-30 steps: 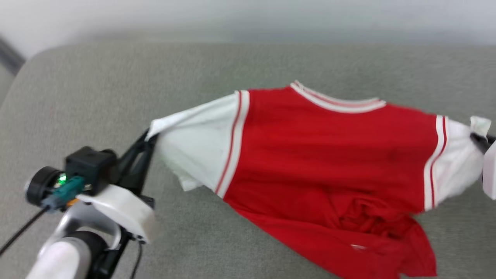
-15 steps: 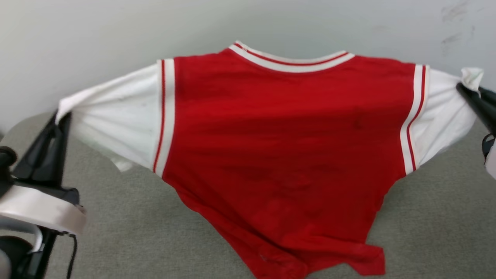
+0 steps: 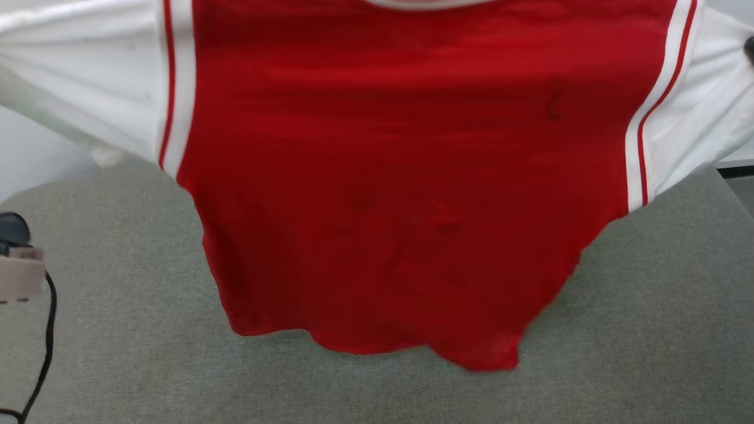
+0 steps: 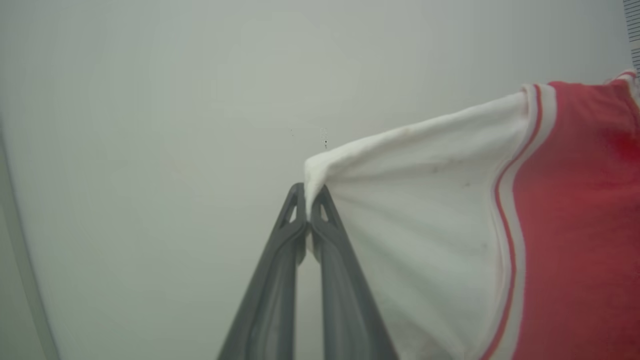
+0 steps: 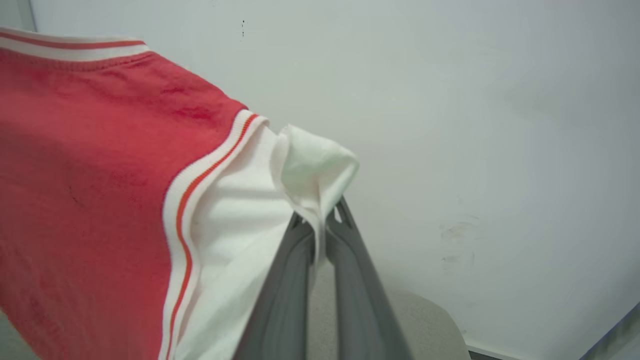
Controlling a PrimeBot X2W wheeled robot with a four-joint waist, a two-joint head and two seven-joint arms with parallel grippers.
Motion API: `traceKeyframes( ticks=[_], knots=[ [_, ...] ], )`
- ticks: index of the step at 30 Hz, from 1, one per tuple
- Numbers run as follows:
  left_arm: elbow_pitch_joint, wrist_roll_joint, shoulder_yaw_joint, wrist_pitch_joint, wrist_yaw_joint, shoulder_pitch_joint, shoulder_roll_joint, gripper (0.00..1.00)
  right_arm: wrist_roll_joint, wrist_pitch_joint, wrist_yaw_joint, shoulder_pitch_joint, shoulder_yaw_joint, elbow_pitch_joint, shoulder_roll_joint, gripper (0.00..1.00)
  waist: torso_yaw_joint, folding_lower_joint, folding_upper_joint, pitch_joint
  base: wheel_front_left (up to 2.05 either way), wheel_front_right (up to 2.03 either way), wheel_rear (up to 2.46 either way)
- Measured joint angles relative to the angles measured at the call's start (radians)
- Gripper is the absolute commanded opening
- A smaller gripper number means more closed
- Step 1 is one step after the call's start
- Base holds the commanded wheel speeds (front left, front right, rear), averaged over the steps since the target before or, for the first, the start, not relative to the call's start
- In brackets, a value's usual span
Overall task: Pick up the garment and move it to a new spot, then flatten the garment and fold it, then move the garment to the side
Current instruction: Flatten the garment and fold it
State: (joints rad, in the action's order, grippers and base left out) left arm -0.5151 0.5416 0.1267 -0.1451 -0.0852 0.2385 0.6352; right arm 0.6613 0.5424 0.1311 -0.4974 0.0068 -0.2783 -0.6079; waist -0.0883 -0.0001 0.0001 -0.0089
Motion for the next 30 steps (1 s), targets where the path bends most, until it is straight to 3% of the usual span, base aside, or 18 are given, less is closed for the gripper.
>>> traceKeyframes(
  ticks=[4, 13, 23, 30],
  knots=[
    [0.004, 0.001, 0.004, -0.01, -0.002, 0.044, 0.017, 0.0, -0.013, -0.011, 0.0, -0.03, -0.011, -0.003, 0.012, 0.0, -0.004, 0.0, 0.0, 0.017, 0.0, 0.0, 0.0],
    [0.123, 0.043, -0.093, -0.017, 0.066, 0.346, 0.031, 0.0, -0.019, -0.054, 0.0, -0.206, -0.003, 0.075, 0.002, 0.0, 0.004, 0.0001, 0.0, 0.129, 0.0, 0.0, 0.0],
    [0.428, -0.004, -0.21, 0.032, 0.13, 0.893, -0.008, 0.0, -0.089, -0.149, 0.0, -0.548, 0.082, 0.261, -0.059, 0.0, 0.027, 0.0002, 0.0, 0.374, 0.0, 0.0, 0.0],
    [0.696, -0.047, -0.26, 0.122, 0.148, 1.247, -0.081, 0.0, -0.123, -0.185, 0.001, -0.852, 0.14, 0.457, -0.059, 0.0, 0.052, 0.0004, -0.0001, 0.549, 0.0, 0.0, 0.0]
  ],
)
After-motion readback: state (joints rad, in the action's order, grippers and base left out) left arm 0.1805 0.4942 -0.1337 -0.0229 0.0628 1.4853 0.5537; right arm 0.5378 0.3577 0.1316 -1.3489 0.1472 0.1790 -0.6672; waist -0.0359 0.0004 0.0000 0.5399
